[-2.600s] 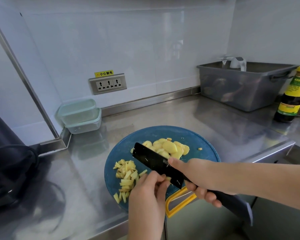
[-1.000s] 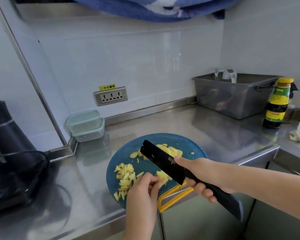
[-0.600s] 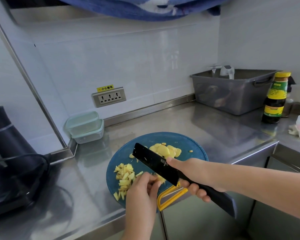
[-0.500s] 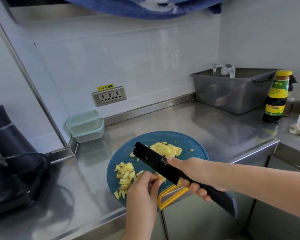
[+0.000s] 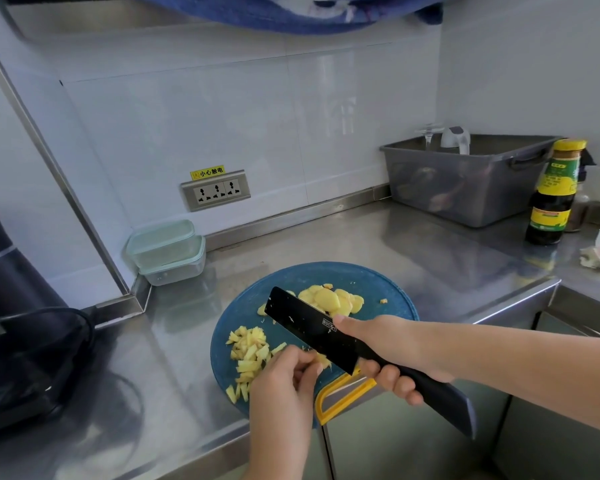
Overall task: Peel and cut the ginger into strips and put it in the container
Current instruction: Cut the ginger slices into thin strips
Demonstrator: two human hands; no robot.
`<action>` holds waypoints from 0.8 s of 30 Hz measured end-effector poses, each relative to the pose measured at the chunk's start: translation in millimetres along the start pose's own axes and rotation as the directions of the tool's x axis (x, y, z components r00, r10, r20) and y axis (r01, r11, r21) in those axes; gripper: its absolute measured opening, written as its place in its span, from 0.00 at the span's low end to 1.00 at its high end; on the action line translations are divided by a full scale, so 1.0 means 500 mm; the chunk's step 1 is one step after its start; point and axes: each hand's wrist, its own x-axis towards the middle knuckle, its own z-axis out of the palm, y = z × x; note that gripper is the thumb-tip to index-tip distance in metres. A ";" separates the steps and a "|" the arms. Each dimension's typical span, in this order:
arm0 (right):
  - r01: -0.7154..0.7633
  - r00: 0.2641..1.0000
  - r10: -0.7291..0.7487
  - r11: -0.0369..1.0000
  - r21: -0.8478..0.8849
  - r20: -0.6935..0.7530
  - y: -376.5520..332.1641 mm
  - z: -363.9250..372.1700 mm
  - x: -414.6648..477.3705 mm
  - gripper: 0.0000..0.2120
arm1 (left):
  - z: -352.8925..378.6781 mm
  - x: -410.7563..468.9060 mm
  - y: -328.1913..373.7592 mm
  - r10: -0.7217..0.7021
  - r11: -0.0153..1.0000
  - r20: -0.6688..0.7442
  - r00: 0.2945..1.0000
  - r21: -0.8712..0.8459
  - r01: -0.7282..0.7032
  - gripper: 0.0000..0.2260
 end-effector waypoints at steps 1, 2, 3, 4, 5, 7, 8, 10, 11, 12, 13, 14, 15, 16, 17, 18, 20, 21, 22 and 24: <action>0.000 1.000 0.000 1.000 0.000 -0.001 -0.002 0.000 0.000 0.33 | 0.001 0.001 -0.001 0.004 1.000 -0.003 1.000 0.002 -0.004 0.07; -0.001 1.000 0.001 1.000 -0.001 -0.006 -0.001 0.001 0.001 0.33 | 0.002 0.001 -0.003 0.005 1.000 -0.004 1.000 0.003 -0.005 0.06; 0.000 1.000 0.000 1.000 0.001 -0.007 -0.001 0.001 0.002 0.33 | 0.002 0.002 -0.003 0.006 1.000 -0.006 1.000 0.003 -0.006 0.06; 0.000 1.000 0.000 1.000 0.001 -0.002 -0.002 0.002 0.004 0.33 | 0.002 0.002 -0.003 0.006 1.000 -0.007 1.000 0.002 -0.006 0.05; 0.002 1.000 -0.002 1.000 0.018 0.005 0.001 0.001 0.006 0.33 | 0.001 0.002 -0.003 0.010 1.000 -0.009 1.000 0.002 -0.010 0.05; 0.016 1.000 -0.018 0.998 0.054 0.023 0.004 0.000 0.010 0.33 | 0.000 0.002 -0.002 0.022 1.000 -0.010 1.000 0.003 -0.022 0.05; 0.036 0.999 -0.038 0.997 0.061 0.021 0.006 0.000 0.014 0.33 | 0.000 0.001 -0.001 0.026 1.000 -0.008 1.000 0.004 -0.026 0.06; 0.031 0.999 -0.032 0.998 0.055 0.012 0.005 0.002 0.016 0.33 | 0.000 0.000 -0.003 0.037 0.999 -0.009 0.999 0.010 -0.037 0.06; 0.009 1.000 -0.009 0.999 0.051 0.007 0.003 0.004 0.015 0.33 | 0.000 0.000 -0.004 0.042 0.999 -0.011 0.999 0.016 -0.042 0.06; -0.003 1.000 0.003 0.999 0.044 0.002 0.002 0.006 0.015 0.33 | 0.000 0.000 -0.006 0.045 0.999 -0.012 0.999 0.022 -0.045 0.06; -0.005 1.000 0.005 0.999 0.034 0.000 -0.001 0.009 0.012 0.33 | 0.001 0.001 -0.007 0.049 0.998 -0.014 0.999 0.025 -0.049 0.07; -0.005 1.000 0.005 1.000 0.022 -0.005 -0.003 0.009 0.014 0.33 | 0.001 0.001 -0.008 0.055 0.998 -0.018 0.998 0.027 -0.055 0.07; -0.004 1.000 0.004 1.000 0.023 -0.010 -0.001 0.009 0.015 0.33 | 0.002 0.001 -0.008 0.060 0.998 -0.020 0.998 0.027 -0.059 0.07; -0.003 1.000 0.003 1.000 0.029 -0.009 0.000 0.009 0.018 0.33 | 0.002 0.001 -0.008 0.062 0.998 -0.019 0.998 0.028 -0.062 0.07; -0.006 1.000 0.006 0.999 0.042 0.000 0.000 0.011 0.019 0.34 | 0.002 0.001 -0.007 0.063 0.998 -0.018 0.998 0.028 -0.062 0.07; -0.007 1.000 0.007 0.999 0.045 0.001 0.001 0.011 0.021 0.34 | 0.002 0.000 -0.006 0.062 0.998 -0.018 0.998 0.028 -0.062 0.08; -0.008 1.000 0.008 0.999 0.035 0.002 0.000 0.013 0.024 0.33 | 0.002 0.000 -0.006 0.067 0.997 -0.023 0.997 0.036 -0.067 0.08; -0.014 1.000 0.013 0.999 0.045 0.019 -0.002 0.015 0.024 0.33 | 0.002 0.001 -0.006 0.073 0.997 -0.028 0.997 0.043 -0.072 0.08; -0.017 0.999 0.015 0.998 0.056 0.036 -0.001 0.015 0.026 0.33 | 0.002 0.001 -0.007 0.076 0.996 -0.033 0.997 0.045 -0.074 0.09; -0.024 0.999 0.021 0.998 0.065 0.040 0.000 0.015 0.028 0.33 | 0.003 0.002 -0.007 0.077 0.996 -0.041 0.996 0.037 -0.076 0.09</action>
